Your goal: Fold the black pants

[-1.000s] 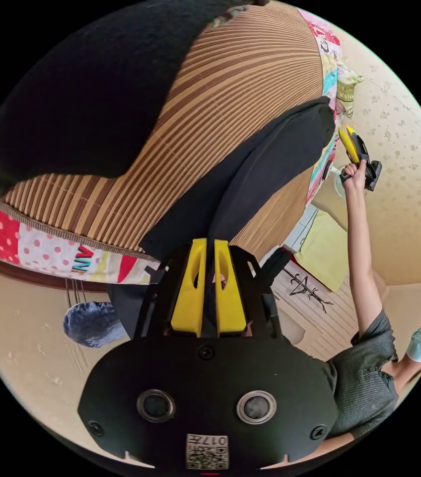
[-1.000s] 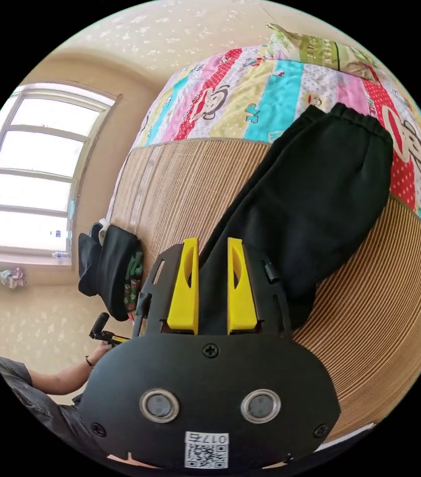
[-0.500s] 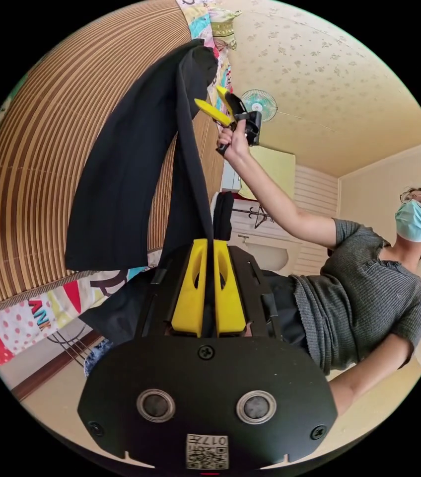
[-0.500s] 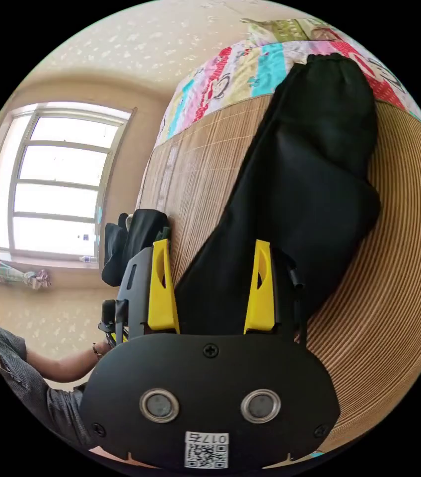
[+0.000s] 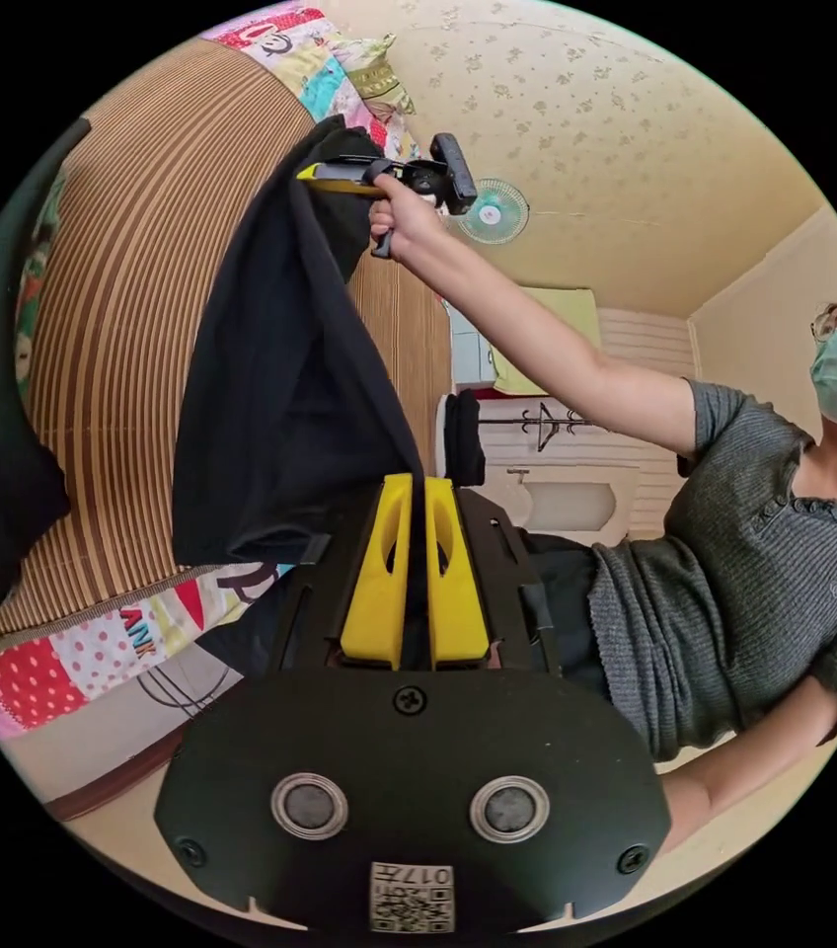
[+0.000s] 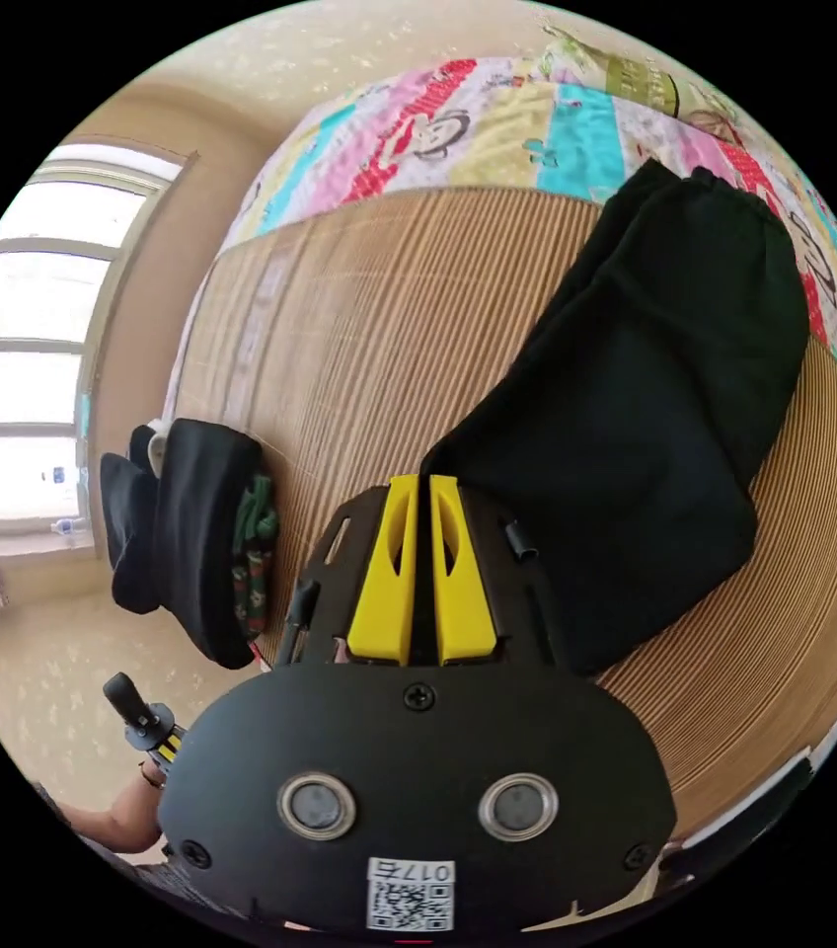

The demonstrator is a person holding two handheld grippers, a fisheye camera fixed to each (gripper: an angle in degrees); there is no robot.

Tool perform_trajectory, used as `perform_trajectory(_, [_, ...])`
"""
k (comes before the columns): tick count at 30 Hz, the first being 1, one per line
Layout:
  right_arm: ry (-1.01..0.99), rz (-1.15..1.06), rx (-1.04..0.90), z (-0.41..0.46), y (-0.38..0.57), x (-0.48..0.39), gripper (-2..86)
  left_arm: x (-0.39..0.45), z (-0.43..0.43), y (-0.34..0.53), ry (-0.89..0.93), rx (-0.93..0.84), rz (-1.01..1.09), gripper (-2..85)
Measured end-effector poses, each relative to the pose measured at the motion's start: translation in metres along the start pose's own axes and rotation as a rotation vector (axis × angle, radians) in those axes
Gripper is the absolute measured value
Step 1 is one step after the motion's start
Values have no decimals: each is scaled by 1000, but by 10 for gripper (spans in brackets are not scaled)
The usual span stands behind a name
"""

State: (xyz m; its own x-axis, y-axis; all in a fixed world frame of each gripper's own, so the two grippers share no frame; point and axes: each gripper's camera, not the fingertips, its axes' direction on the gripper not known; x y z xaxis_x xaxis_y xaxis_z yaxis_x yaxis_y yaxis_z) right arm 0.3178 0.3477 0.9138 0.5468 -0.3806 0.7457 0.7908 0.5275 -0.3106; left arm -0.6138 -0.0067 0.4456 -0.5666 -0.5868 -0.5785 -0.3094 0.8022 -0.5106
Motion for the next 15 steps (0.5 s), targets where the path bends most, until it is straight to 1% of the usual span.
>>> perform_trajectory(1, [13, -40, 44, -13, 3, -14, 32, -4, -2, 2, 6, 11, -14, 5])
perform_trajectory(2, [45, -73, 39, -14, 2, -25, 34, -16, -3, 5, 2, 19, -70, 6])
perform_trajectory(3, [59, -77, 17, -9, 0, -27, 34, -31, -3, 8, -64, 12, -162, 7])
perform_trajectory(4, [57, -59, -60, 7, -7, -25, 38, -37, -3, 9, -117, 8, -207, 7])
perform_trajectory(5, [-13, -69, -158, 27, -9, -18, 42, -50, -5, 13, -233, 12, -296, 9])
perform_trajectory(6, [-88, -95, -196, 34, -7, -15, 45, -63, -9, 16, -344, 21, -399, 11])
perform_trajectory(7, [-266, -154, -229, 37, 1, -8, 54, -69, -11, 18, -379, 19, -449, 12])
perform_trajectory(8, [-390, -170, -204, 26, 15, 1, 65, -81, -13, 19, -411, 2, -537, 12])
perform_trajectory(9, [-412, -156, -179, 18, 24, 7, 66, -89, -14, 19, -401, -11, -579, 16])
perform_trajectory(11, [-362, -80, -85, -23, 75, 30, 68, -93, -14, 16, -377, -22, -583, 16])
perform_trajectory(12, [-350, -67, -68, -32, 91, 36, 68, -91, -13, 13, -395, -42, -571, 13])
perform_trajectory(13, [-332, -40, -51, -48, 126, 49, 66, -90, -11, 10, -404, -57, -559, 11])
perform_trajectory(15, [-314, 16, -70, -60, 182, 69, 66, -82, -7, 1, -453, -122, -514, 6])
